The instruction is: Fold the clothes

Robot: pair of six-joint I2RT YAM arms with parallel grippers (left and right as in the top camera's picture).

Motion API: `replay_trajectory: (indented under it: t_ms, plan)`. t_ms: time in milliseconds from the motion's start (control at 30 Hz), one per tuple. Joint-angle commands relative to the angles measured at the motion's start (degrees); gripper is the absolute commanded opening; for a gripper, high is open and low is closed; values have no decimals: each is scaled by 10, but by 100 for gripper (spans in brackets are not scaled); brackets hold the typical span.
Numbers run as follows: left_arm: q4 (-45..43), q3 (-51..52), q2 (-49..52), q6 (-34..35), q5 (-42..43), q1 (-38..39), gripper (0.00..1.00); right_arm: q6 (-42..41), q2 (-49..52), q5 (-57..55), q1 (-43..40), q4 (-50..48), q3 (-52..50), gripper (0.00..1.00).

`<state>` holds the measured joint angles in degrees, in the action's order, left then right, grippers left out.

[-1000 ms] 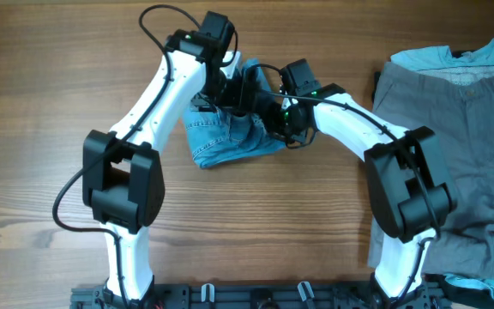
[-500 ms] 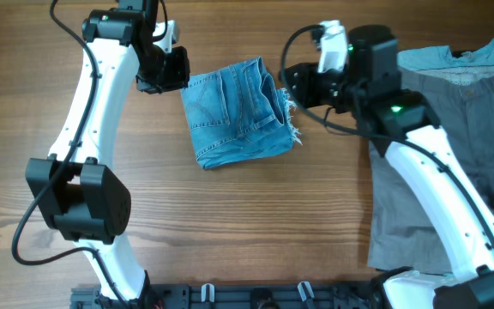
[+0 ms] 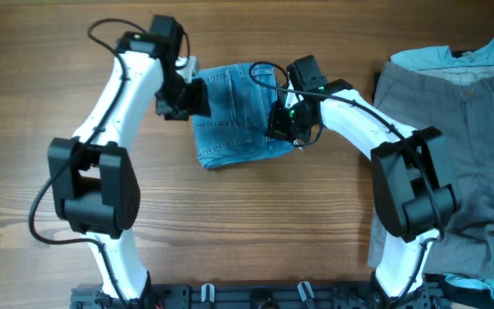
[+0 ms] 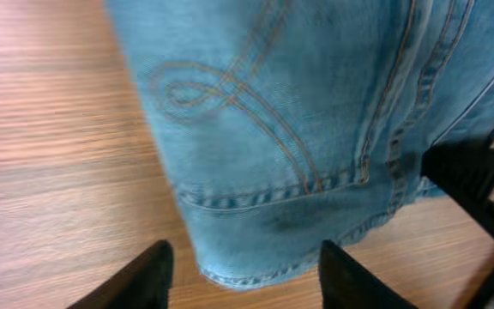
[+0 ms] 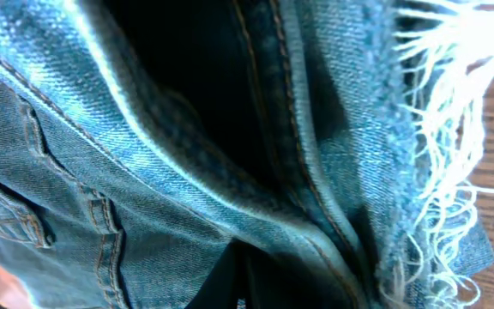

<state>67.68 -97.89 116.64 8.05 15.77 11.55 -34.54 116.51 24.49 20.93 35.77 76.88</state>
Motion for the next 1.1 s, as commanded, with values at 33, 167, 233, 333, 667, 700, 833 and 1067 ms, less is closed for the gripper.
replay_trajectory:
  t_ms: [33,167,233,333,667,700,833,1067]
  plan:
    - [-45,50,6,-3,7,34,50,62,-12,-7,-11,26,-13,14]
    - [-102,101,6,-3,6,49,13,123,-150,41,-11,7,-10,21]
    - [-132,125,6,-3,6,49,10,125,-217,41,-11,-24,-10,22]
    - [-154,148,6,-3,-13,47,7,125,-294,39,-11,-95,-10,22]
    - [18,9,-63,-3,-24,-18,64,136,-217,-38,-1,-222,-10,14]
    - [17,3,-74,-3,-24,-22,69,137,-184,-40,7,-225,-10,13]
    - [1,2,-95,-3,-24,-24,90,133,-24,-40,33,-254,-10,11]
    - [2,5,-80,-3,-21,-24,98,-20,144,31,-29,-241,-10,6]
